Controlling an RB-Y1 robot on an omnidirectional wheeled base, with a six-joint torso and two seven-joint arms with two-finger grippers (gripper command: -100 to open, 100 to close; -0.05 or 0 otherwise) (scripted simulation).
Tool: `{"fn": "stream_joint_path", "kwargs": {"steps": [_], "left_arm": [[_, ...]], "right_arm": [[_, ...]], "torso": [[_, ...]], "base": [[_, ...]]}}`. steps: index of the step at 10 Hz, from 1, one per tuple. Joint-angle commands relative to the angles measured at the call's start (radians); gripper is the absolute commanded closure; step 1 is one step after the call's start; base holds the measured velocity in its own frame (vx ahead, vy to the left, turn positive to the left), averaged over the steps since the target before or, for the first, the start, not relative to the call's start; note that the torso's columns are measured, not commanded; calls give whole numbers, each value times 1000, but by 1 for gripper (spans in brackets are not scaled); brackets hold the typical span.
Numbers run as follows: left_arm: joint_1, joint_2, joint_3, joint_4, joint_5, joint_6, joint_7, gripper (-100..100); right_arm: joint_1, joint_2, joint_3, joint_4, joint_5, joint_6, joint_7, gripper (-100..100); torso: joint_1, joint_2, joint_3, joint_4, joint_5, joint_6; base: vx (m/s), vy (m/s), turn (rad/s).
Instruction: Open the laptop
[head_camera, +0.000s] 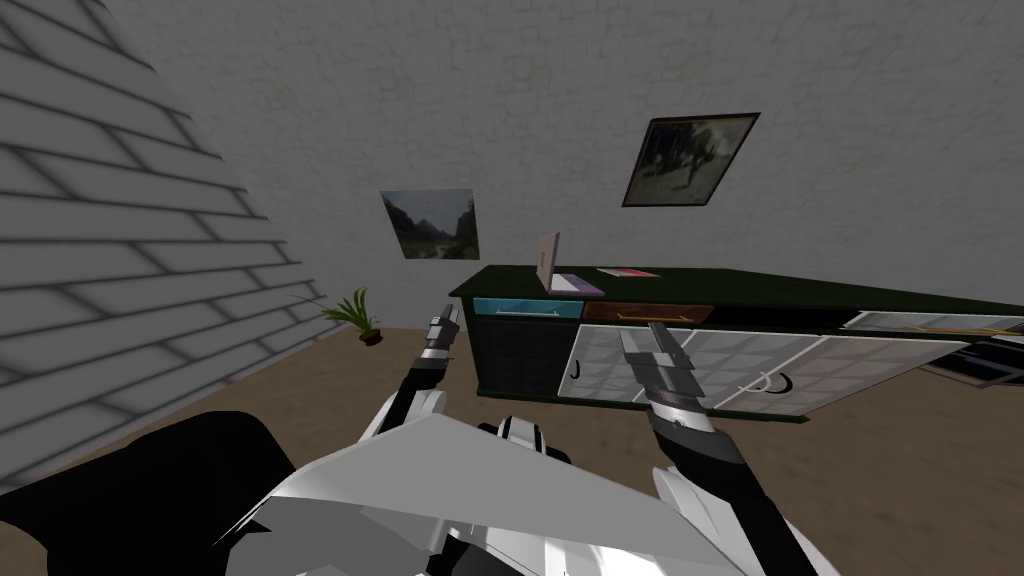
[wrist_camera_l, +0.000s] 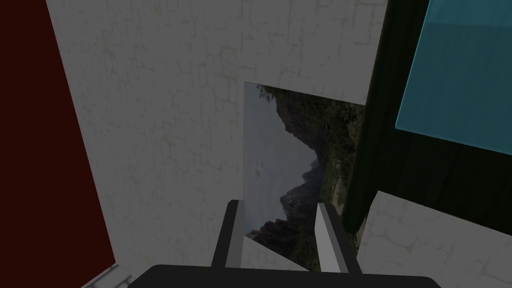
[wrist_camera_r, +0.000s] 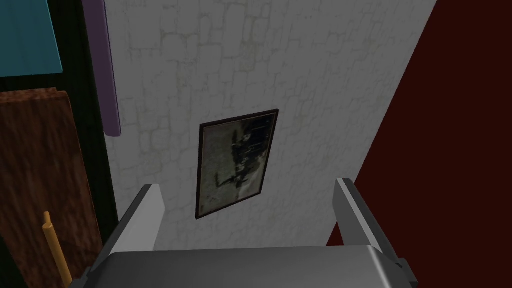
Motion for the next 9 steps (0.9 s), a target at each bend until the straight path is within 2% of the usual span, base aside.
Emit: {"fn": "stream_joint_path", "kwargs": {"steps": [1,4,7,8,9], "left_arm": [[0,0,0,0,0,0,0,0],[0,0,0,0,0,0,0,0],[0,0,0,0,0,0,0,0],[0,0,0,0,0,0,0,0],[0,0,0,0,0,0,0,0]], "right_arm": [[-9,-76,-25,18,18,4,12,-100],[-16,-166,-44,31,31,7,21,-100],[-32,-257,-83,59,59,11,39,-100],[-32,-289,-83,59,59,11,39,-100],[-32,-301,-83,59,59,11,39,-100]], "torso": [[0,0,0,0,0,0],[0,0,0,0,0,0],[0,0,0,0,0,0],[0,0,0,0,0,0],[0,0,0,0,0,0]], "base": [[-13,68,2],[-15,53,0],[-13,62,3],[-19,60,0],[-15,28,-1]]}}
